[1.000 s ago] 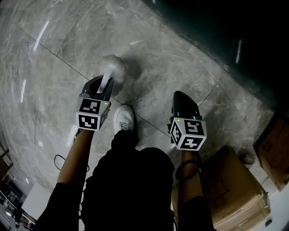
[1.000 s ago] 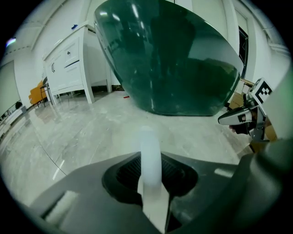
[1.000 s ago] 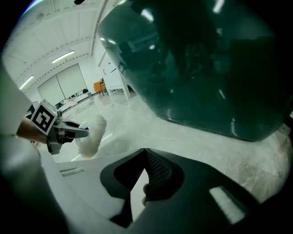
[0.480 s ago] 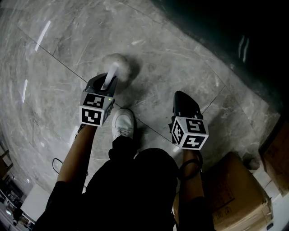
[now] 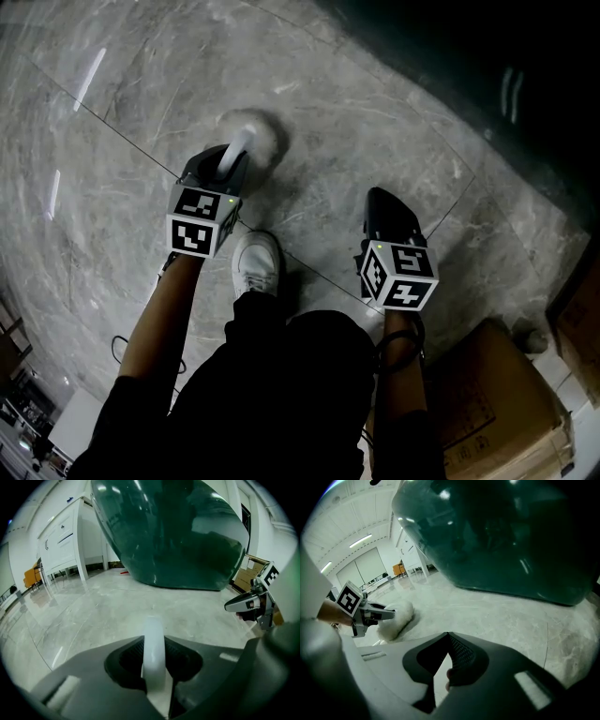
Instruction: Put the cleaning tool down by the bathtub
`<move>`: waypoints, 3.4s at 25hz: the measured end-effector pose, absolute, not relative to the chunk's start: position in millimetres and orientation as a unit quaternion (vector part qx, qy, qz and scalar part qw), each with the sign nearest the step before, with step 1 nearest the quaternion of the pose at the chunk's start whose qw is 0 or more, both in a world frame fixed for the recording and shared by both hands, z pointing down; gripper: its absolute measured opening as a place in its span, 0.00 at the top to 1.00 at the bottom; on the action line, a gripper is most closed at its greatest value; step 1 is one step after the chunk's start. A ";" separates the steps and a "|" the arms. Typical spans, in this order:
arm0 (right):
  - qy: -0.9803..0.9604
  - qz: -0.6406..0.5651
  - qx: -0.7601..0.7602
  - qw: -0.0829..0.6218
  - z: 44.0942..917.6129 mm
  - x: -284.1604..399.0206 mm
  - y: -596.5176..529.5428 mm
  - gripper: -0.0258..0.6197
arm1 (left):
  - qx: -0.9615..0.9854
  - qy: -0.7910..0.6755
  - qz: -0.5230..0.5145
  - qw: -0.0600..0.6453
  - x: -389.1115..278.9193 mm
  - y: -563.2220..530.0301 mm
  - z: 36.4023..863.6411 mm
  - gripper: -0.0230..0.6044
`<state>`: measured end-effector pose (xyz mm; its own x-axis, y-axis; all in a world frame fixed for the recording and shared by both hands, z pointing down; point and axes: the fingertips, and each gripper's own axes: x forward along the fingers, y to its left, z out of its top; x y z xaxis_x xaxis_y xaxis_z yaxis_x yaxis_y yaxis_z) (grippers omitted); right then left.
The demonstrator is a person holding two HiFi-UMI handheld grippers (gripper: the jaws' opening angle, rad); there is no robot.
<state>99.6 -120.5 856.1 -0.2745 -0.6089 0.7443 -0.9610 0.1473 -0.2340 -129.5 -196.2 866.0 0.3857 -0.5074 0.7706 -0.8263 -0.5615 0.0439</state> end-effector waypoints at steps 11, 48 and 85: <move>-0.712 0.359 0.551 0.248 863.0 101.5 -115.5 0.94 | 0.805 -0.410 0.360 0.232 -127.2 -205.0 873.4 0.82; -0.716 0.326 0.574 0.229 739.3 128.5 -113.0 0.94 | 0.819 -0.414 0.342 0.201 -118.0 -195.7 762.8 0.65; -0.729 0.258 0.616 0.151 205.0 105.7 -70.8 0.94 | 0.839 -0.409 0.315 0.173 -112.9 -110.8 257.9 0.94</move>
<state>105.7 -70.8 205.0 -0.1965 -0.8194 0.5385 -0.9757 0.1089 -0.1904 -112.9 -110.8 257.9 0.4670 -0.5779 0.6693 -0.7954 -0.6052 0.0325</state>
